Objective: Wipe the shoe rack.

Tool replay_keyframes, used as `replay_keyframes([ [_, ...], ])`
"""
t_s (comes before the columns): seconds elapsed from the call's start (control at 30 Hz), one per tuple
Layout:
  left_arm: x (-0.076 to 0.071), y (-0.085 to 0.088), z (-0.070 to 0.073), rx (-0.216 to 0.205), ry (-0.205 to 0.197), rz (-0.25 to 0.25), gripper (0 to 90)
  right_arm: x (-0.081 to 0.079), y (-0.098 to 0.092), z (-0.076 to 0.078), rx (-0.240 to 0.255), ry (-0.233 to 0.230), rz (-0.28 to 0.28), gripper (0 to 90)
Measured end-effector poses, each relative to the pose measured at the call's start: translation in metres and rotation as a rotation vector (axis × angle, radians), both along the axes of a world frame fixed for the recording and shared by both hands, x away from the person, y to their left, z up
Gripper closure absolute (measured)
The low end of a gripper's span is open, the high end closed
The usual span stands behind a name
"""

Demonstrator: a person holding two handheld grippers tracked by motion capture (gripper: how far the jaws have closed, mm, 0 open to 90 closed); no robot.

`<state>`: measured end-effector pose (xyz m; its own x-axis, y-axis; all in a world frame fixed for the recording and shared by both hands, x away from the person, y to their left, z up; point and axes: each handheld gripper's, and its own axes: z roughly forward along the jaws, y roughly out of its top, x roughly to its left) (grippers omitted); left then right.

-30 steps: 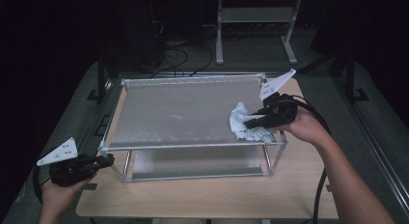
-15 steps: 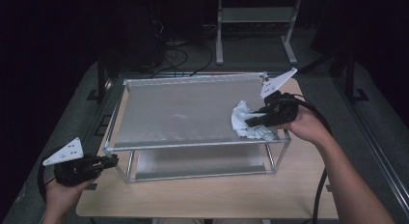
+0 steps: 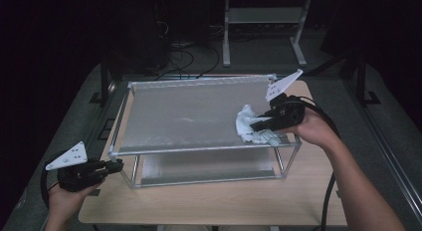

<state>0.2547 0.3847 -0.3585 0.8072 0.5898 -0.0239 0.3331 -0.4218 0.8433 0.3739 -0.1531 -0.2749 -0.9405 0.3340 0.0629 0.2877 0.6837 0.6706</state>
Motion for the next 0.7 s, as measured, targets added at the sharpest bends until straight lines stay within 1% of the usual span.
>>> replay_keyframes([
  [0.03,0.0,-0.001,0.0,0.004,0.0,-0.002,80.8,0.0,-0.003,0.0,0.006,-0.001,-0.012,77.0],
  [0.1,0.001,-0.001,0.0,0.002,0.0,-0.002,80.9,-0.002,-0.002,-0.001,0.012,-0.012,-0.012,77.1],
  [0.13,0.001,-0.001,0.0,0.0,0.001,-0.002,80.8,-0.003,0.001,-0.002,0.03,-0.007,0.002,77.1],
  [0.2,0.001,0.0,-0.001,-0.007,0.003,-0.002,80.8,-0.003,0.005,-0.003,0.029,-0.003,0.016,77.0],
  [0.27,0.001,-0.001,0.0,0.0,0.001,-0.001,80.9,-0.002,-0.001,-0.002,0.037,0.009,0.012,77.0],
  [0.3,0.0,-0.001,0.0,0.004,0.0,0.0,80.9,-0.002,-0.004,-0.002,0.031,0.011,0.003,76.9],
  [0.4,0.001,-0.002,0.0,0.006,-0.001,-0.002,80.9,-0.005,-0.012,-0.002,0.029,0.0,-0.02,76.9],
  [0.43,0.001,-0.002,0.0,0.004,0.002,-0.002,80.9,-0.006,-0.01,-0.002,0.024,-0.008,-0.022,77.0],
  [0.5,0.002,-0.002,0.0,0.0,0.001,-0.001,80.9,-0.007,-0.002,-0.002,0.032,-0.005,0.008,76.9],
  [0.57,0.001,-0.001,0.0,0.0,0.001,-0.002,80.8,-0.007,0.002,0.0,0.02,-0.01,0.023,76.9],
  [0.63,0.001,-0.001,0.0,0.003,0.002,-0.006,80.9,-0.006,-0.004,0.0,0.013,0.0,0.018,77.0],
  [0.7,0.001,-0.001,0.0,-0.001,0.001,-0.009,80.9,-0.006,-0.018,0.0,0.007,-0.001,-0.017,76.9],
])
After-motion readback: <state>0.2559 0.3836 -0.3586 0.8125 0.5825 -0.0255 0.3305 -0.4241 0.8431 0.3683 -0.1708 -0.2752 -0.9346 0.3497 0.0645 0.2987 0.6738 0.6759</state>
